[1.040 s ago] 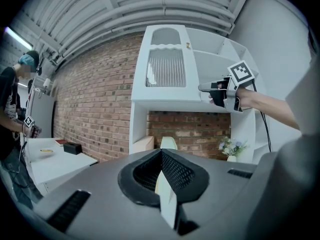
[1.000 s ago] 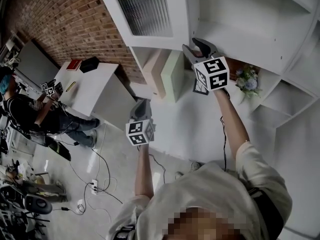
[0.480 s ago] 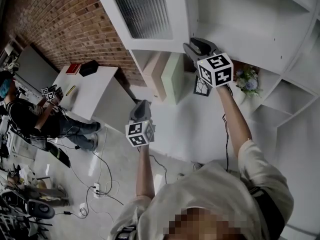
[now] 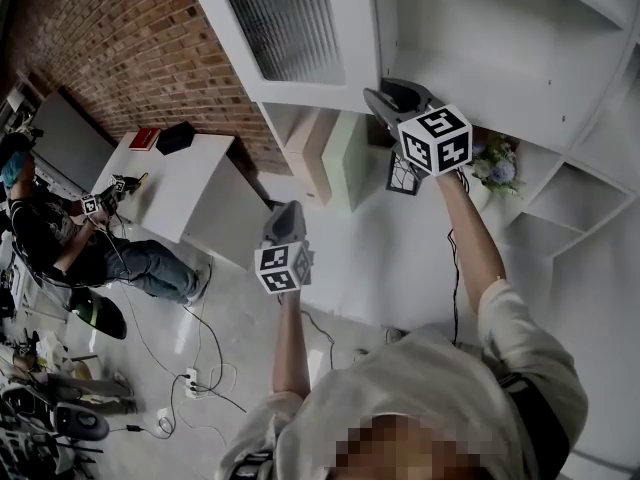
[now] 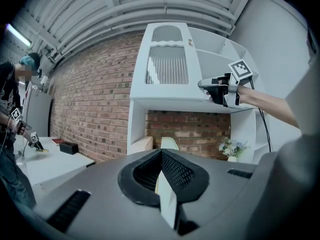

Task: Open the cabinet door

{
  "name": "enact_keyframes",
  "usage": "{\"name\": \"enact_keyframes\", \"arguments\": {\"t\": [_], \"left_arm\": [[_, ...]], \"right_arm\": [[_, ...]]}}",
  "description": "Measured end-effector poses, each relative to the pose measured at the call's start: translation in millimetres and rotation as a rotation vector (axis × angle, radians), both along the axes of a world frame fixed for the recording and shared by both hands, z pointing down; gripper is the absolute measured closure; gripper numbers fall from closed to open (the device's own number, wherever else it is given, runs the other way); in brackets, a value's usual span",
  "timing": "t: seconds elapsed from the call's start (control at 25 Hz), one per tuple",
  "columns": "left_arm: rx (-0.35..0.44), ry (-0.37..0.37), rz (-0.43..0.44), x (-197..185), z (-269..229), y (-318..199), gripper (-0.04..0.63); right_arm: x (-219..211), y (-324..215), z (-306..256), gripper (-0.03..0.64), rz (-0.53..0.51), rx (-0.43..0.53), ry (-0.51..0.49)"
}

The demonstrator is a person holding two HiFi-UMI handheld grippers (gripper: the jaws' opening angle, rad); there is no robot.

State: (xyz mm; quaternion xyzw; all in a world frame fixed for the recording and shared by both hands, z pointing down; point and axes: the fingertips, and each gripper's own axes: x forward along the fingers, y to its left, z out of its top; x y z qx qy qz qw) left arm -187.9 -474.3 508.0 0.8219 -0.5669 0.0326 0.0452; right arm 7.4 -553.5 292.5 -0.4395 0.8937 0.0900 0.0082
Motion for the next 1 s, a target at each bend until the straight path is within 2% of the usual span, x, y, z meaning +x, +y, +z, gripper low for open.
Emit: {"name": "enact_keyframes", "arguments": {"t": [0.36,1.0], "left_arm": [[0.0,0.002,-0.014,-15.5,-5.4,4.4,0.569],[0.001,0.005,-0.043,-33.0,-13.4,49.3,0.569]], "right_arm": [[-10.7,9.1,-5.3,0.499,0.023,0.015,-0.009],[-51.1,66.3,-7.4,0.518,0.008,0.045,0.025]]}}
